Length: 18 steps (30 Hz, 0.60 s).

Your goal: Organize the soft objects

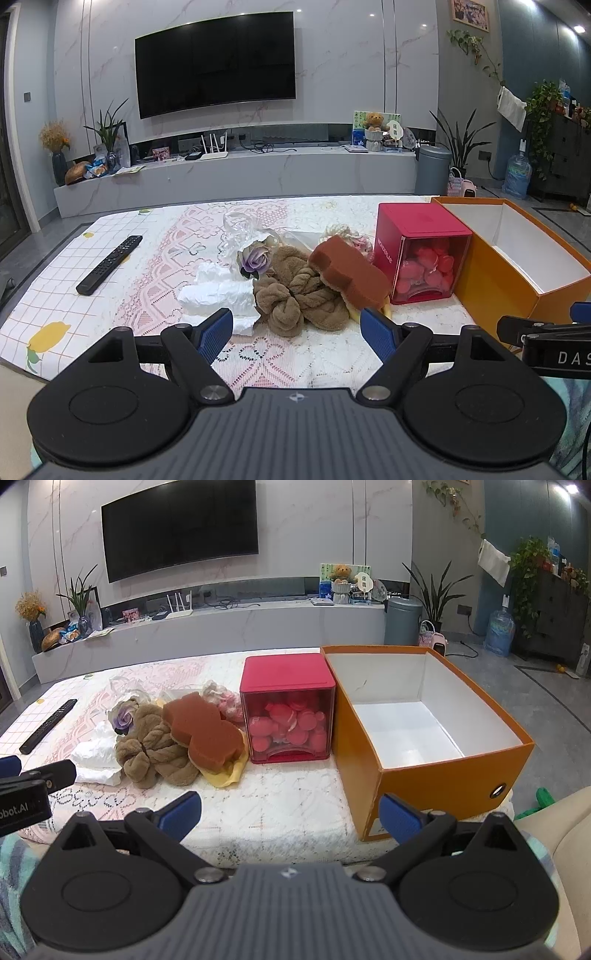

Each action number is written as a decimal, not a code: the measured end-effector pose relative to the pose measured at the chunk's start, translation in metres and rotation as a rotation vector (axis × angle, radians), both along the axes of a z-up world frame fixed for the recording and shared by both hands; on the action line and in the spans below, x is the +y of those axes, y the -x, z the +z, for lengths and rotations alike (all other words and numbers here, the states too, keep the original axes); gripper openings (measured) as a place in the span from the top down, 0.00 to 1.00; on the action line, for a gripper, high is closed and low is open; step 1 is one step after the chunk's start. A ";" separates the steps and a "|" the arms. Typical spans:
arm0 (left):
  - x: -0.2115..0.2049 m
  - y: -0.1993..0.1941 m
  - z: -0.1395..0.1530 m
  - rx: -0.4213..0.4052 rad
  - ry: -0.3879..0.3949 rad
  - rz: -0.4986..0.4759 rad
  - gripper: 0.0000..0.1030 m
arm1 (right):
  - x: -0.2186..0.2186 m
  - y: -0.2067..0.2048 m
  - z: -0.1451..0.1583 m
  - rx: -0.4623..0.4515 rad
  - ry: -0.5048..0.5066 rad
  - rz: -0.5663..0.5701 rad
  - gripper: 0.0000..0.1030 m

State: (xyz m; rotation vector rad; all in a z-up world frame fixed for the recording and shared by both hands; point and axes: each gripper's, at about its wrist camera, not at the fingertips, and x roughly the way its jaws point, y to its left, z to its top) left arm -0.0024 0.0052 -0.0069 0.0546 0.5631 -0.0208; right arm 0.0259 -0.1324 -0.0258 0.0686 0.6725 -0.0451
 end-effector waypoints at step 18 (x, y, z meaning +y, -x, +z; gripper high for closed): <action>0.001 0.001 -0.004 0.010 0.000 -0.001 0.10 | 0.001 0.000 -0.003 0.016 -0.004 0.003 0.03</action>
